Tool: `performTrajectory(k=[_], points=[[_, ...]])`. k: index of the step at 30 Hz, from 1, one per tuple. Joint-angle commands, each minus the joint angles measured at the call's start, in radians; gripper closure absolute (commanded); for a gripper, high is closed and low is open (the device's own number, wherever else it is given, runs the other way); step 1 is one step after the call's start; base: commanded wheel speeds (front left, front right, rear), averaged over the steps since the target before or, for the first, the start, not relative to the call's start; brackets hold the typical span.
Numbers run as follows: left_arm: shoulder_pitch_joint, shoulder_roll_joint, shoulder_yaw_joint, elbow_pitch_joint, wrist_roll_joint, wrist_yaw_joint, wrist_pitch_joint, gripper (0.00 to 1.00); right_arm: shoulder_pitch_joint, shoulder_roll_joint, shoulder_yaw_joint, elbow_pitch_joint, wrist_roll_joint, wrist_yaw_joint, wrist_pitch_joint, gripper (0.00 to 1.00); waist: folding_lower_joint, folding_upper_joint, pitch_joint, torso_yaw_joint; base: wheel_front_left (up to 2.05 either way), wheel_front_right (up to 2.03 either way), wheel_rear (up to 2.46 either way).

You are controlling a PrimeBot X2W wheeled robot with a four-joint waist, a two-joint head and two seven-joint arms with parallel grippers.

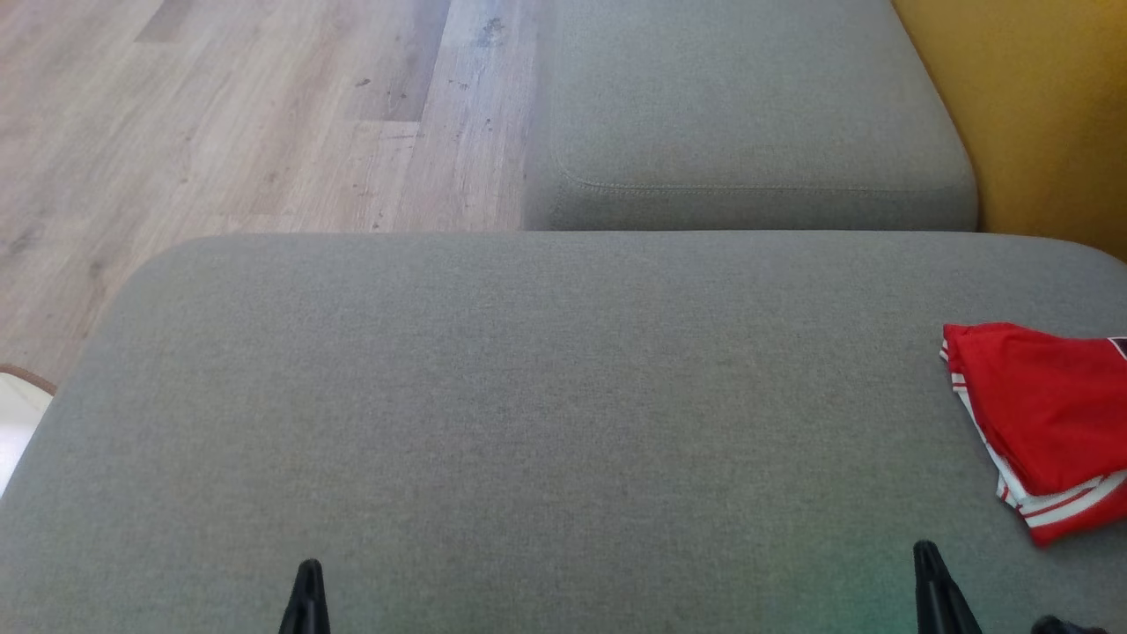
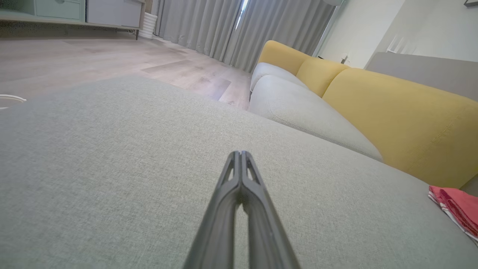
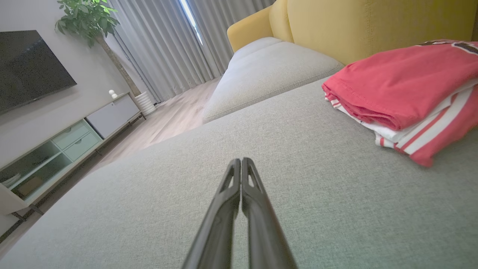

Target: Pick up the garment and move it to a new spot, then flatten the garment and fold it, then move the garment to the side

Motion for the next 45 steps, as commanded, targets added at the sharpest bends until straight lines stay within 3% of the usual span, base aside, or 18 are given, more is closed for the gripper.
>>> performTrajectory(k=[1, 45], points=[[-0.058, 0.010, 0.019, -0.022, -0.039, -0.007, 0.005, 1.00, -0.056, -0.018, -0.002, -0.025, 0.041, 0.000, 0.006, 1.00, -0.0001, 0.0000, 0.003, -0.002, 0.00, 0.00, 0.00], [-0.215, 0.019, 0.099, 0.038, -0.587, -0.047, 0.122, 1.00, -0.235, -0.031, -0.041, 0.035, 0.584, 0.000, 0.123, 1.00, -0.0001, 0.0000, 0.067, -0.047, 0.00, 0.00, 0.00]])
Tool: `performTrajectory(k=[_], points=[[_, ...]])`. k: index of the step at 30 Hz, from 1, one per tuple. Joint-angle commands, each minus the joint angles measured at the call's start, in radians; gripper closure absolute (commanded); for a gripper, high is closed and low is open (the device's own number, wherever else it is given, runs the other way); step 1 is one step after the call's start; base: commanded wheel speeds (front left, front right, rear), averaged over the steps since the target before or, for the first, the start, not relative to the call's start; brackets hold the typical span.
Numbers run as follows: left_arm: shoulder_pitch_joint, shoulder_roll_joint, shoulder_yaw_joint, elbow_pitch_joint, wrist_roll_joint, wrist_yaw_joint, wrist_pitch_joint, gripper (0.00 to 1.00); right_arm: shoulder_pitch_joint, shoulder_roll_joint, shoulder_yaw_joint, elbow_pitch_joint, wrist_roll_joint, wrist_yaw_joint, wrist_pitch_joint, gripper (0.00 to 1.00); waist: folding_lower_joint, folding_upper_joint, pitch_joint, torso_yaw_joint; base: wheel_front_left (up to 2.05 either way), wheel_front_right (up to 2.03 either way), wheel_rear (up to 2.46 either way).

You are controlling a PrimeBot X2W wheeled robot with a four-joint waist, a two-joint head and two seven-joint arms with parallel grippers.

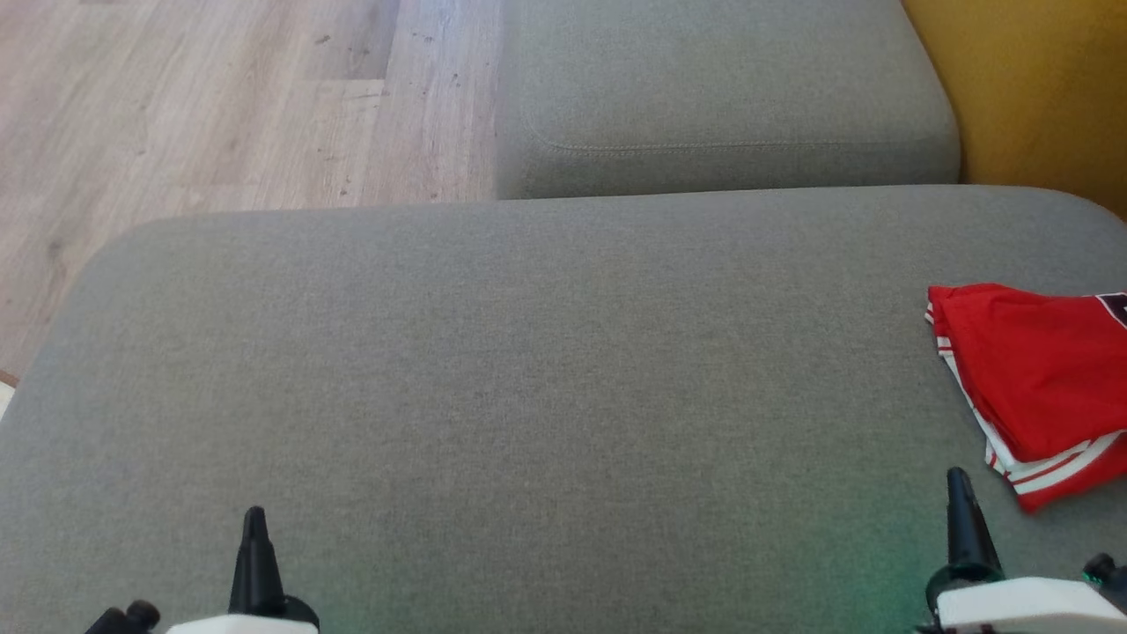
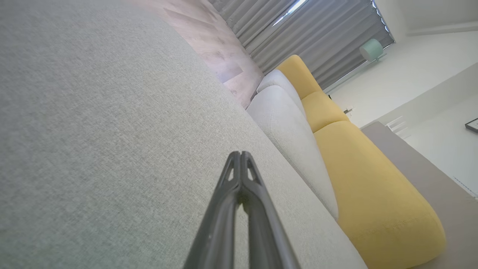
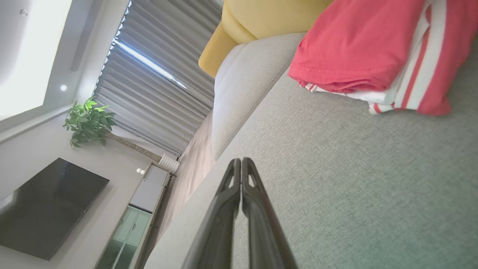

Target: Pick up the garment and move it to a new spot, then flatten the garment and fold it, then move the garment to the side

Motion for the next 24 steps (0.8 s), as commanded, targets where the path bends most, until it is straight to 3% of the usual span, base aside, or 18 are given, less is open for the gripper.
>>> performTrajectory(k=[1, 24], points=[[-0.060, 0.012, 0.028, -0.024, -0.031, -0.012, 0.006, 1.00, -0.062, -0.026, 0.004, -0.026, 0.033, 0.000, 0.007, 1.00, -0.0001, 0.0000, 0.002, -0.002, 0.00, 0.00, 0.00], [-0.139, 0.011, 0.075, 0.008, -0.299, -0.032, 0.070, 1.00, -0.152, -0.028, -0.022, 0.004, 0.299, -0.001, 0.071, 1.00, -0.0001, 0.0000, 0.034, -0.024, 0.00, 0.00, 0.00]])
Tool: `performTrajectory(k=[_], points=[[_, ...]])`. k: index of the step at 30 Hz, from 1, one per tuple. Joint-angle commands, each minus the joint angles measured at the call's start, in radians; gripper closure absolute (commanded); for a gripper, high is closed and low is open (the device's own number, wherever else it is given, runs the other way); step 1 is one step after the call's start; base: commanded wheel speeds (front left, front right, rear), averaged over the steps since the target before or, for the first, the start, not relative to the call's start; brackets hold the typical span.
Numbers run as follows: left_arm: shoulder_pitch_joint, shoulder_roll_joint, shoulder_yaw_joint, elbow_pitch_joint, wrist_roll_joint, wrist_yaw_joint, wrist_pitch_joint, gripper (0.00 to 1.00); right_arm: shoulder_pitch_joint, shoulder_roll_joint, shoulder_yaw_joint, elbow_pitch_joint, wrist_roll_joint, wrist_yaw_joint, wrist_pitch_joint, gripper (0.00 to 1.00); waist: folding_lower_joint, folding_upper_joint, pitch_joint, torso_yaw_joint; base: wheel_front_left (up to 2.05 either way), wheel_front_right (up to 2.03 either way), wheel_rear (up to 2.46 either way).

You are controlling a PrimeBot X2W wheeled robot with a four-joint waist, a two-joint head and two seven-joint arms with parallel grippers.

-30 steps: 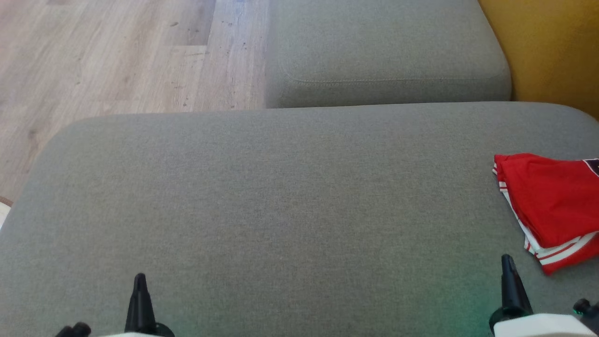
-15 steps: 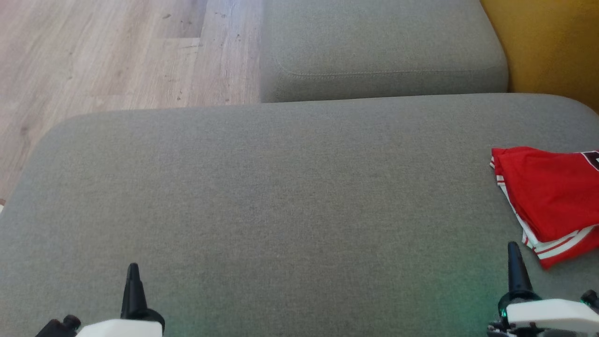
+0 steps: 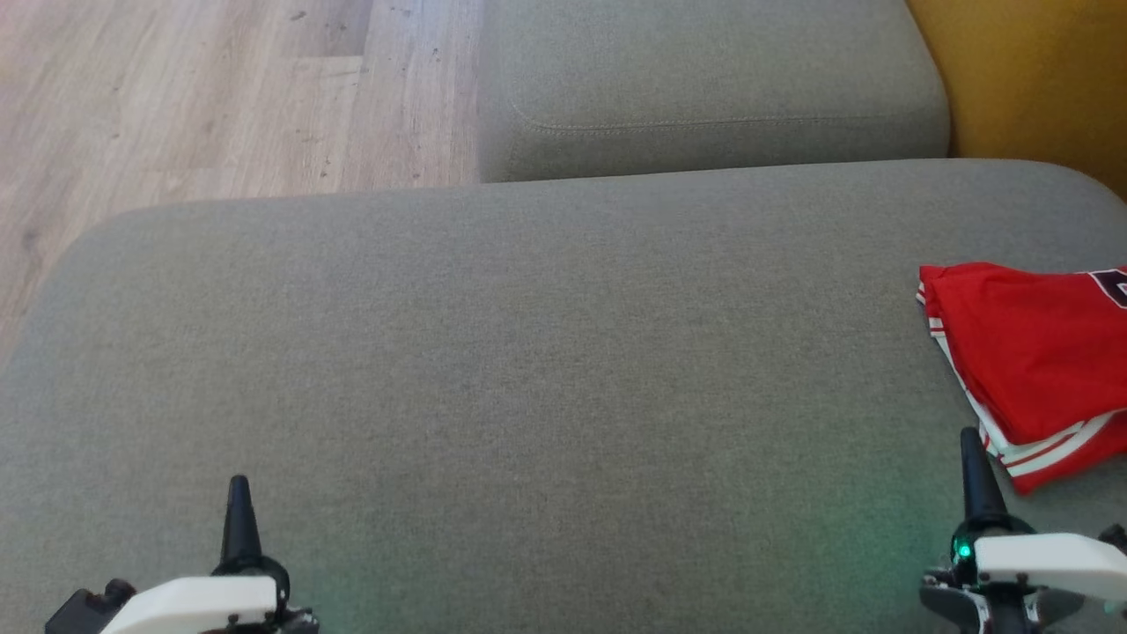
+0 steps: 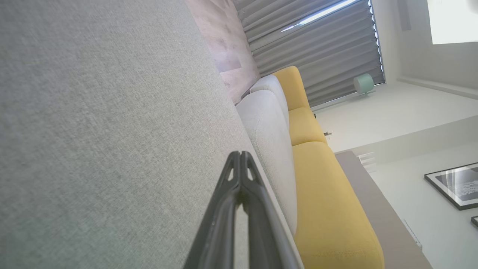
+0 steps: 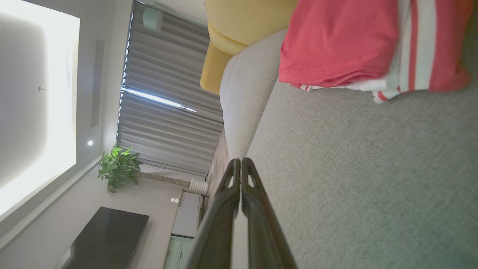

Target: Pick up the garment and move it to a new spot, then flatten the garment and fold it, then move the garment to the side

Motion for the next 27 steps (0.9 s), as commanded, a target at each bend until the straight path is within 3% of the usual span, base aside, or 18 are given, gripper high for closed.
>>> performTrajectory(k=[1, 27], points=[[-0.059, 0.011, 0.036, -0.023, -0.021, -0.008, 0.005, 1.00, -0.061, -0.026, 0.010, -0.028, 0.024, -0.001, 0.007, 1.00, 0.0000, 0.0000, 0.001, -0.001, 0.00, 0.00, 0.00], [-0.153, 0.008, 0.095, 0.014, -0.335, -0.031, 0.083, 1.00, -0.168, -0.026, -0.024, 0.008, 0.336, -0.001, 0.085, 1.00, 0.0000, 0.0000, 0.039, -0.027, 0.00, 0.00, 0.00]])
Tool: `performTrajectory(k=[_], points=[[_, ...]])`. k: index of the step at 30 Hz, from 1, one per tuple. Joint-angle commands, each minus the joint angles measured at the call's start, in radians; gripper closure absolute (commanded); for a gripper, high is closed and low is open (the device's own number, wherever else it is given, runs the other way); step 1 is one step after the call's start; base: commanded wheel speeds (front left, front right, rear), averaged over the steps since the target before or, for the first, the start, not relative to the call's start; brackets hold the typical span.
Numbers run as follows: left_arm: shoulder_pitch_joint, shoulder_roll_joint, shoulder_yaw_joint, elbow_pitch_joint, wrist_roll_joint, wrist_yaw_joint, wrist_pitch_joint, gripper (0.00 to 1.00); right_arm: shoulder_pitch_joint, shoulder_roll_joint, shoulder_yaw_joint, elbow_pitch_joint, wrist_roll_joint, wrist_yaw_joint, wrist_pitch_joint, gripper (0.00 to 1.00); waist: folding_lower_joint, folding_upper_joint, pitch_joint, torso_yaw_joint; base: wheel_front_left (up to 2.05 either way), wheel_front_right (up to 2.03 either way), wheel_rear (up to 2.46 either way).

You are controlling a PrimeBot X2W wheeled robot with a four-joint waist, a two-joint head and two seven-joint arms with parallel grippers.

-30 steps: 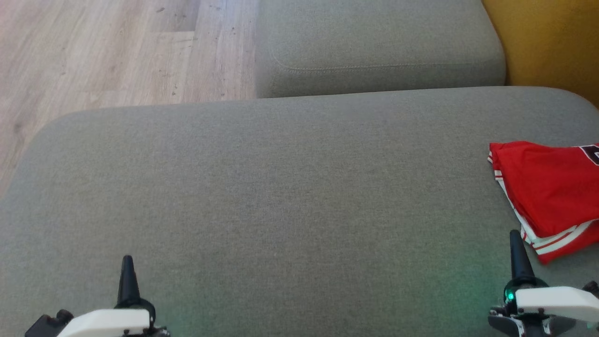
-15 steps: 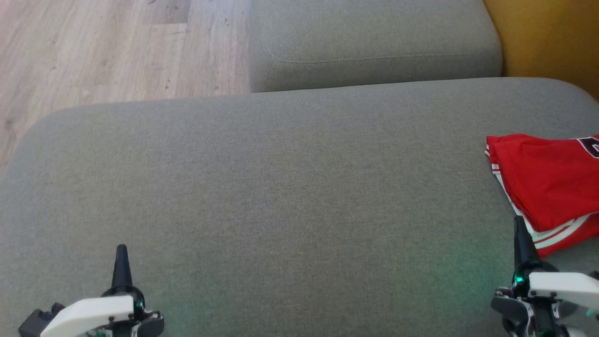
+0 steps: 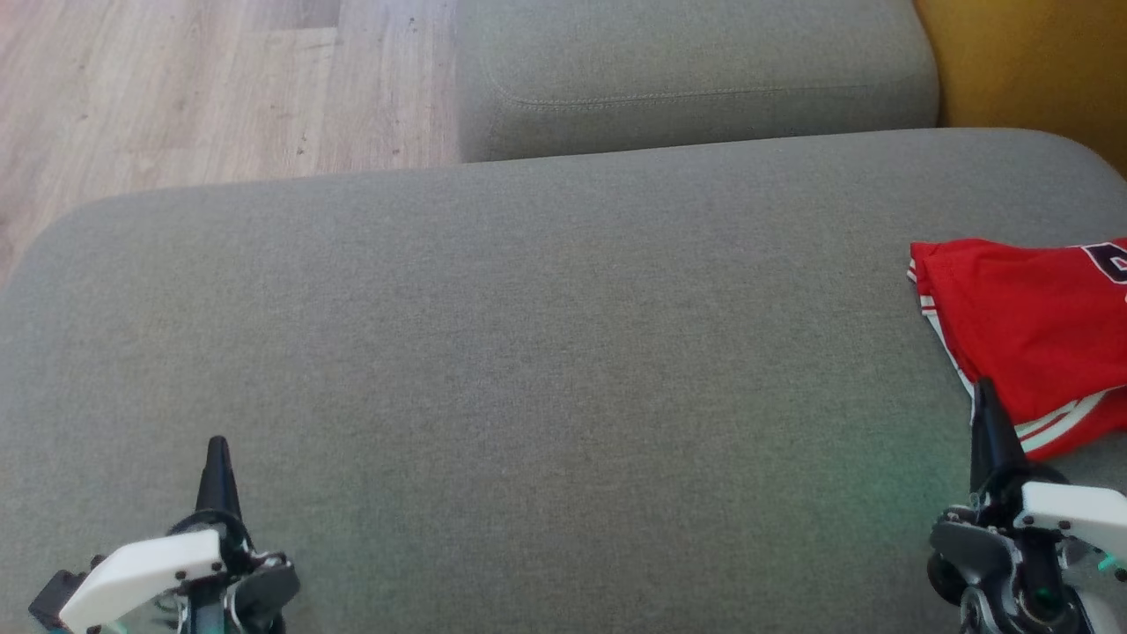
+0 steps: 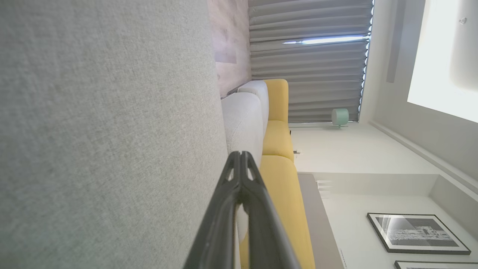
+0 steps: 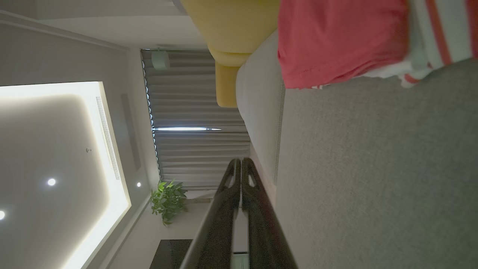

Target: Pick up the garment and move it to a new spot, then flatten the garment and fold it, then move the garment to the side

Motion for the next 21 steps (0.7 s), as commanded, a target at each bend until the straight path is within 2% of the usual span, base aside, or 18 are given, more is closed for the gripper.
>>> performTrajectory(k=[1, 21], points=[[-0.063, 0.010, 0.040, -0.024, -0.037, -0.013, 0.013, 1.00, -0.065, -0.023, 0.014, -0.028, 0.040, -0.001, 0.016, 1.00, 0.0000, 0.0000, 0.003, -0.002, 0.00, 0.00, 0.00], [-0.071, 0.004, 0.052, -0.020, -0.052, -0.015, 0.025, 1.00, -0.073, -0.018, 0.004, -0.025, 0.056, -0.001, 0.027, 1.00, 0.0000, 0.0000, 0.006, -0.004, 0.00, 0.00, 0.00]])
